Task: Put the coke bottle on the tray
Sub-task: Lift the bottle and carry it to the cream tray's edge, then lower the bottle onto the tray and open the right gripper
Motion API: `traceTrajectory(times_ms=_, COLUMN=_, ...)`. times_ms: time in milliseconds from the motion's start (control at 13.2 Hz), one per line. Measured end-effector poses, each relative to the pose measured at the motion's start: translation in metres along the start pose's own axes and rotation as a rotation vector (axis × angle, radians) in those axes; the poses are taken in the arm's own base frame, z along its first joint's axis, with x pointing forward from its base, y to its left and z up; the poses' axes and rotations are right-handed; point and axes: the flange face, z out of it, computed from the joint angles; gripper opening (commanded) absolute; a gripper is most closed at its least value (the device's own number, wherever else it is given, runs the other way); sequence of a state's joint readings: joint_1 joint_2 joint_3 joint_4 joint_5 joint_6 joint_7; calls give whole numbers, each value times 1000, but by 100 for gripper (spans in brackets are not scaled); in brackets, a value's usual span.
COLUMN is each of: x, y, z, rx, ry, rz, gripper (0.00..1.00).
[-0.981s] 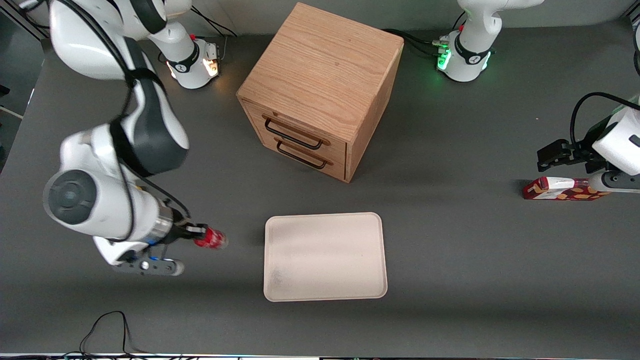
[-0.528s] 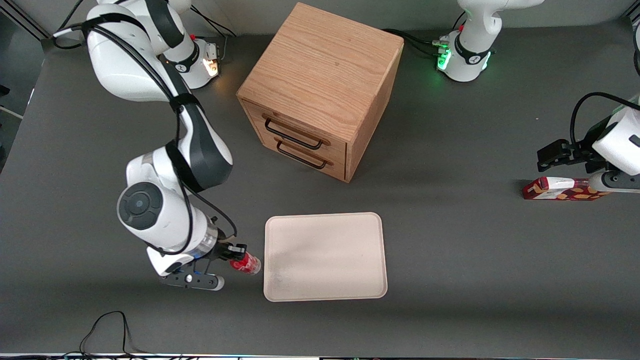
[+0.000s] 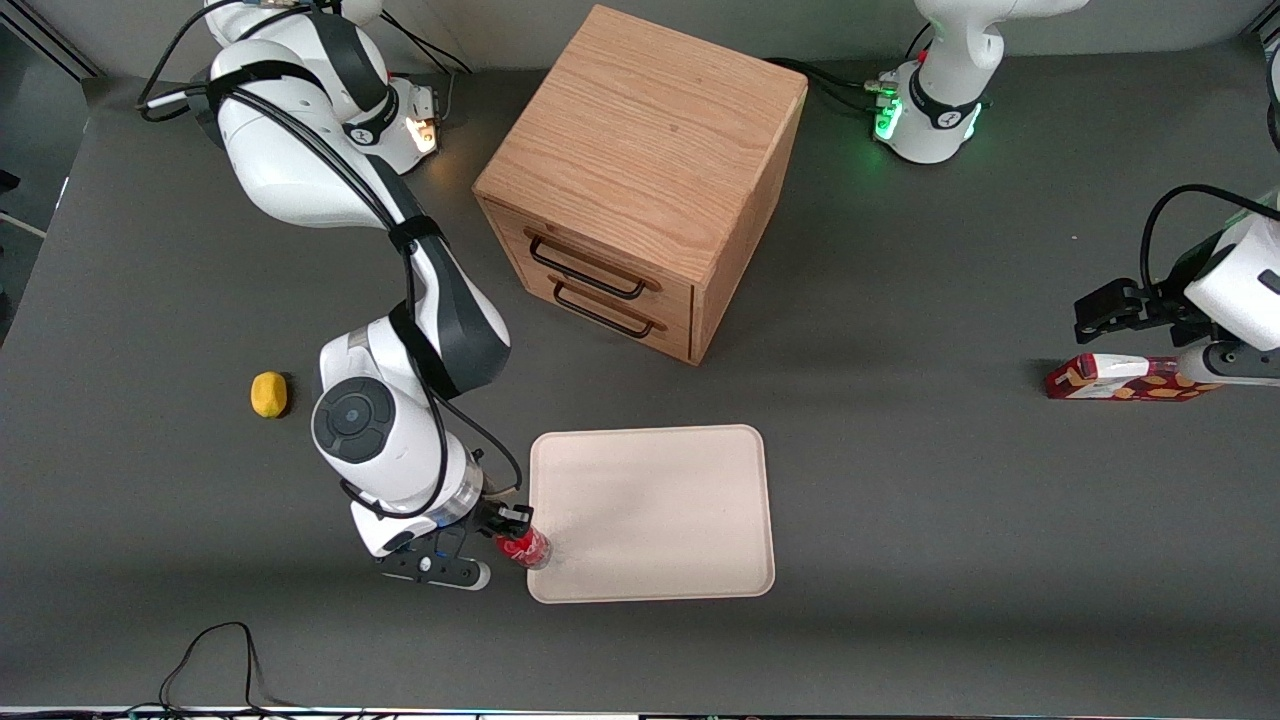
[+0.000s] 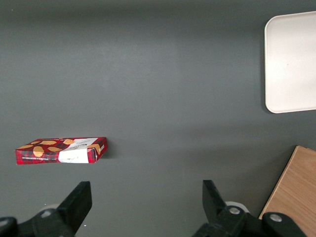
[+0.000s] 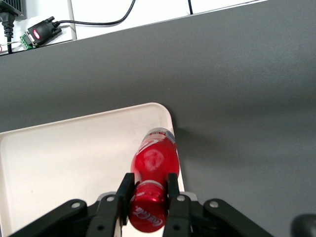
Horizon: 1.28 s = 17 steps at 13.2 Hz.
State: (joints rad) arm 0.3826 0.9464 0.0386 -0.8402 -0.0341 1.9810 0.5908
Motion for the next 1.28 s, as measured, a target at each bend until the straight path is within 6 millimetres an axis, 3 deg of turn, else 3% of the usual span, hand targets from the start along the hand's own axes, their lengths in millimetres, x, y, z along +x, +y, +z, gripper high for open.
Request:
traceTrajectory(times_ms=679, x=-12, y=-19, z=30, rx=0, ry=24, rz=6, gripper=0)
traceTrajectory(times_ms=830, x=-14, y=-21, z=33, rx=-7, ry=28, rz=-1, gripper=48)
traceTrajectory(times_ms=906, x=-14, y=-21, z=34, rx=-12, ry=34, rz=-6, gripper=78)
traceTrajectory(times_ms=981, x=-14, y=-23, z=33, rx=-11, ry=42, rz=-10, gripper=98)
traceTrajectory(times_ms=1283, x=-21, y=-35, z=31, rx=-20, ry=63, rz=-11, gripper=100)
